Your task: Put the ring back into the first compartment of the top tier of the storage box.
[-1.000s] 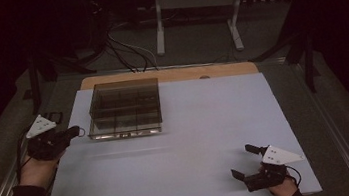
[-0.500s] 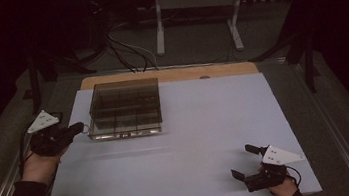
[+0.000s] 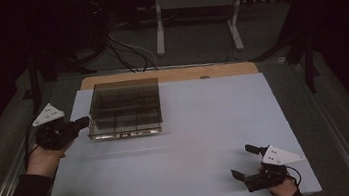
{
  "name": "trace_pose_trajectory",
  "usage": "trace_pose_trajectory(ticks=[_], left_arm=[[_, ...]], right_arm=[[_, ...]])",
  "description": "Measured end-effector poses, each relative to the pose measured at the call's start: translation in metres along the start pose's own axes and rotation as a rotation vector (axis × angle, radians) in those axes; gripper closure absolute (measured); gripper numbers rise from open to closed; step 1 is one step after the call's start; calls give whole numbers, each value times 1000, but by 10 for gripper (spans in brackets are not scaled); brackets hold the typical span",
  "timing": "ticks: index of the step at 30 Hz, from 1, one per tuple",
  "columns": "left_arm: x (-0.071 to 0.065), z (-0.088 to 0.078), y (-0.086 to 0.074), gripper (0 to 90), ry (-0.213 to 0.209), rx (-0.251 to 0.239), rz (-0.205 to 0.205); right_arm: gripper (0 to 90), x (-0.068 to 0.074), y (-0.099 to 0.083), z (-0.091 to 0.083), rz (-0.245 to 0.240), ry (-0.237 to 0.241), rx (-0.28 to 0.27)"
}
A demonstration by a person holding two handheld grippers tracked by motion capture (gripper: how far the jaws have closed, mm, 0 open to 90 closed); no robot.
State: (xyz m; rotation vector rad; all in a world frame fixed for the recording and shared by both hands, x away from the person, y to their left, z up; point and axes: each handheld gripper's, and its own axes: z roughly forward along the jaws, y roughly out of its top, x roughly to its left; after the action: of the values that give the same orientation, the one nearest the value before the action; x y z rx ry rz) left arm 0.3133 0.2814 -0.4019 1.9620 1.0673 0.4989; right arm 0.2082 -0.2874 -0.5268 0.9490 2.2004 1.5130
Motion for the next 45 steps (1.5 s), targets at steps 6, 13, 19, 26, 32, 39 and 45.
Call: trace_pose_trajectory(ticks=[6, 13, 19, 26, 32, 39, 45], left_arm=[[-4, 5, 7, 899, -14, -4, 13], [-8, 14, 13, 899, -53, -11, 9], [-12, 16, 19, 899, -60, -12, 28], [-15, 19, 25, 899, -70, -22, 42], [-15, 27, 26, 898, -83, -22, 40], [-14, 40, 21, 898, -96, -4, 33], [-10, 48, 13, 898, -88, 10, 21]], right_arm=[[0, 0, 0, 0, 0, 1, -1], [0, 0, 0, 0, 0, 1, -1], [0, 0, 0, -1, 1, 2, -1], [0, 0, 0, 0, 0, 3, 0], [0, 0, 0, 0, 0, 4, -1], [0, -1, 0, 0, 2, 5, -2], [0, -1, -1, 0, 1, 4, 0]])
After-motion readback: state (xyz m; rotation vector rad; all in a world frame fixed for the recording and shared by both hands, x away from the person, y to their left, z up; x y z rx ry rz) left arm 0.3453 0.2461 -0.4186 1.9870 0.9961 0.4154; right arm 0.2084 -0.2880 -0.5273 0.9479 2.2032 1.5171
